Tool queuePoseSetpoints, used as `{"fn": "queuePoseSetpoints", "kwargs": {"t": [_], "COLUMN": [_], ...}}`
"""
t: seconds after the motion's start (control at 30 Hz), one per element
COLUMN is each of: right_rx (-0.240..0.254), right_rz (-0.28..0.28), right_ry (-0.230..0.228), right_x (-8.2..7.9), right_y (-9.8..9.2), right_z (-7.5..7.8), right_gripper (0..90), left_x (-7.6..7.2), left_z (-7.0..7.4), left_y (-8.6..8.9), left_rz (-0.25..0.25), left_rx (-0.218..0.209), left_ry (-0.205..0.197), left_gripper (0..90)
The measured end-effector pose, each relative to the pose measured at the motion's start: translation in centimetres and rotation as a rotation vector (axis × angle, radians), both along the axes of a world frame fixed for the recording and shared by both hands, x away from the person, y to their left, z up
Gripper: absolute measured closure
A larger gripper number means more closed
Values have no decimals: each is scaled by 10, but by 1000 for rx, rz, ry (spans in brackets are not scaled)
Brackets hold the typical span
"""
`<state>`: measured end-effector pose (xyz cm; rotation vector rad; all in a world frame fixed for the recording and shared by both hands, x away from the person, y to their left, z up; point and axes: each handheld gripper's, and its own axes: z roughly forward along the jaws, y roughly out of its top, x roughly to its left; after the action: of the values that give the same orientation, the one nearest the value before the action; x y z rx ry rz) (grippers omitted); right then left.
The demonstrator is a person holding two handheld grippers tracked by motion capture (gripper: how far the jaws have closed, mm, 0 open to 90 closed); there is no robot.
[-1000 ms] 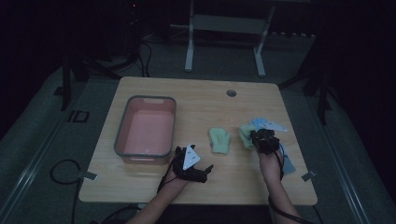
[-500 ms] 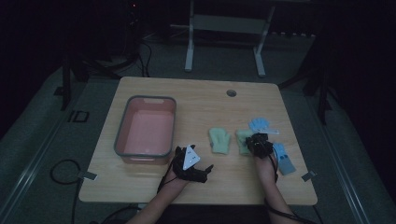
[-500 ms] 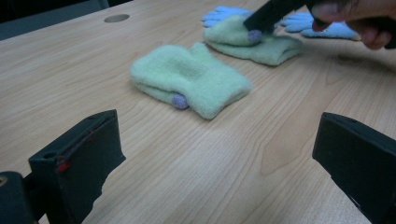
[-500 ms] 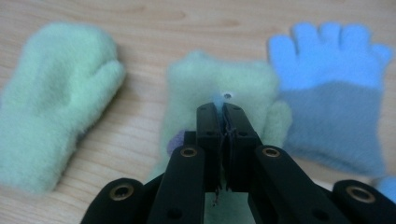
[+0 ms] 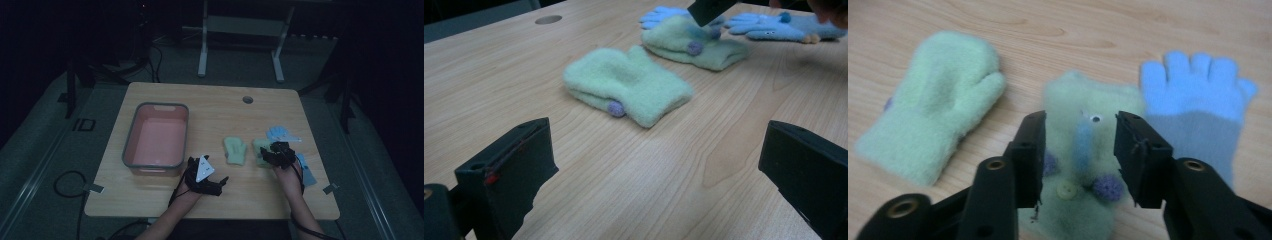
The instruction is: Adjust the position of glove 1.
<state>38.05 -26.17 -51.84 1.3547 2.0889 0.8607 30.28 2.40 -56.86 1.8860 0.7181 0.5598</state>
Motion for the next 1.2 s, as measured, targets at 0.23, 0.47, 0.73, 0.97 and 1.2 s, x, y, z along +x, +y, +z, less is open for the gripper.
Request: {"fn": "queuePoseSetpoints", "kwargs": {"t": [0.23,0.47,0.73,0.97,1.2], "right_rx": [-32,5,20,76,21], "right_rz": [65,149,174,162,135], "right_ry": [1,-16,53,130,154], "right_x": [1,3,14,26,27], "right_y": [-2,-7,-17,-24,-21], "right_z": [13,17,15,6,-20], "right_gripper": [451,524,582,594,598], "left_x": [0,0,0,0,0], "left_z": [0,0,0,0,0], "left_y": [0,0,0,0,0], "left_rz": [0,-1,-1,-1,-2], "left_rx": [2,1,3,2,1], "left_ry": [-2,0,-1,0,0], "left_gripper": [16,16,16,16,16]}}
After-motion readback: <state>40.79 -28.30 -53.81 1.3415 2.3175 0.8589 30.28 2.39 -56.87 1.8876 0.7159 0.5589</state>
